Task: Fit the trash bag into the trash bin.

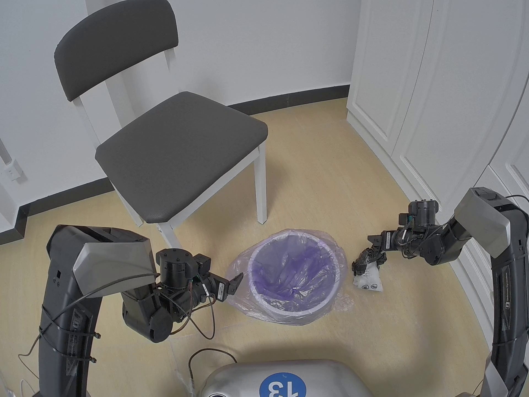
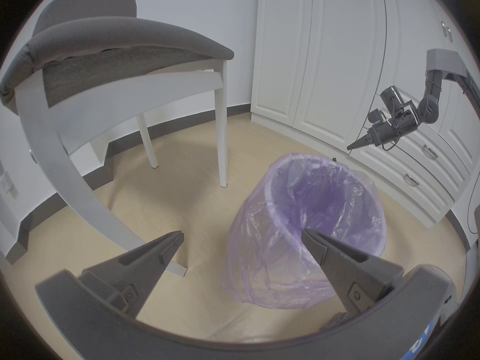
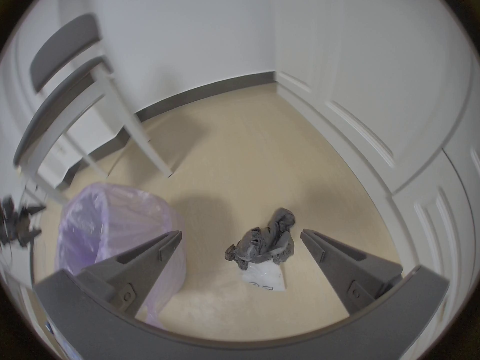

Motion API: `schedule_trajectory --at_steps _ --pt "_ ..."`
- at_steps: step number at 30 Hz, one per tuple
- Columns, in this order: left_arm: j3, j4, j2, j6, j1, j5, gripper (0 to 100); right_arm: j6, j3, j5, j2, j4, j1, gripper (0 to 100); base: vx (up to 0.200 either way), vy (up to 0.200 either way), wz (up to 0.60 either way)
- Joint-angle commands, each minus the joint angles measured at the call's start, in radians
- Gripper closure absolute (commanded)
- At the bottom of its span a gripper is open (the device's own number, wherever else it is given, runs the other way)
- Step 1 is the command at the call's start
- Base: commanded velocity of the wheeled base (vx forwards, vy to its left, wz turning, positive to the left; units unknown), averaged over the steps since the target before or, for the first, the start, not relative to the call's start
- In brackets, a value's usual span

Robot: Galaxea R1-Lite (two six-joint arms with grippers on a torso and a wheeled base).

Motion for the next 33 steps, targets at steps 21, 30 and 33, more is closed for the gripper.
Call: schedule_trajectory --at_steps 21,30,33 --pt "0.106 -0.217 0.108 -0.099 0.02 0.07 0 0.296 -0.555 -0.126 0.29 0.398 -0.007 0 0.0 0.0 0.0" --pt "0.103 -0.217 0.155 -0.099 0.024 0.073 0 0.288 -0.703 -0.128 0.362 0.574 -0.013 0 0.0 0.0 0.0" --pt "0.102 -0.217 0.161 -0.1 0.024 0.071 0 0.23 -0.703 -0.12 0.382 0.588 -0.016 0 0.0 0.0 0.0"
